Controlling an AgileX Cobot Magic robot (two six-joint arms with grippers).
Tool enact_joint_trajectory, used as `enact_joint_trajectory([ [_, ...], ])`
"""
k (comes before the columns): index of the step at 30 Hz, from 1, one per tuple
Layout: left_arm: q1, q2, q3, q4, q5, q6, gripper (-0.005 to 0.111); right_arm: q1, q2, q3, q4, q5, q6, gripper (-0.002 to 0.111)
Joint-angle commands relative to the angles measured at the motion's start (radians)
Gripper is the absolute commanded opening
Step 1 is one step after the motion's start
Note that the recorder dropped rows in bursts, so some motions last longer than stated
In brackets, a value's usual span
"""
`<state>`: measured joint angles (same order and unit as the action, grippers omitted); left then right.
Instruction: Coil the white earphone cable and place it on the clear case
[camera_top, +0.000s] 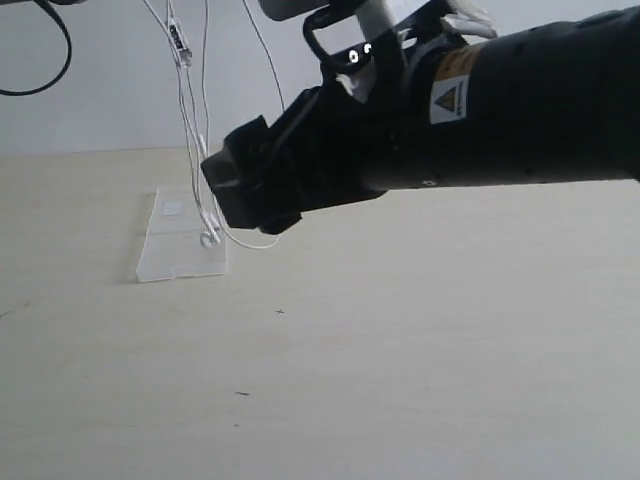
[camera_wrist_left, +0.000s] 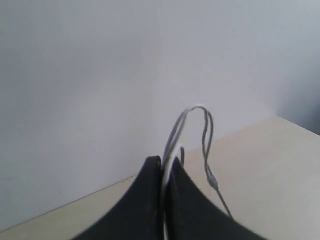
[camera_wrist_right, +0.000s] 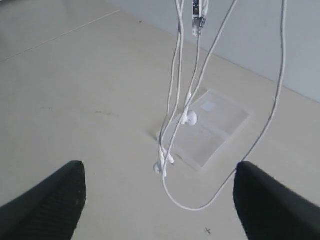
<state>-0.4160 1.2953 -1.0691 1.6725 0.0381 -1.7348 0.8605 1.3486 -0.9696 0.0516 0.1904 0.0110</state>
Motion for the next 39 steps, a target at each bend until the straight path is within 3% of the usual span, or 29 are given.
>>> enact_joint_trajectory([
  [1,-0.002,-0.003,-0.009,-0.008,0.066,0.001,0.0,0.001,0.052,0.005,-0.017,-0.144,-0.011,0.078],
  [6,-0.002,-0.003,-0.009,-0.004,0.091,0.004,0.0,0.001,0.091,0.005,-0.027,-0.263,-0.011,0.078],
  [16,-0.002,-0.003,-0.009,0.007,0.084,0.004,0.0,0.001,0.171,0.005,-0.025,-0.363,-0.011,0.095],
  [26,-0.002,-0.096,0.045,0.007,0.061,0.004,0.0,0.001,0.177,0.005,-0.018,-0.426,-0.011,0.095],
  [31,-0.002,-0.114,0.069,0.004,0.057,0.002,0.0,-0.001,0.186,0.005,0.158,-0.496,-0.145,0.095],
  [39,-0.002,-0.112,0.069,0.004,0.039,0.002,0.0,-0.001,0.257,0.005,0.158,-0.591,-0.142,0.095],
])
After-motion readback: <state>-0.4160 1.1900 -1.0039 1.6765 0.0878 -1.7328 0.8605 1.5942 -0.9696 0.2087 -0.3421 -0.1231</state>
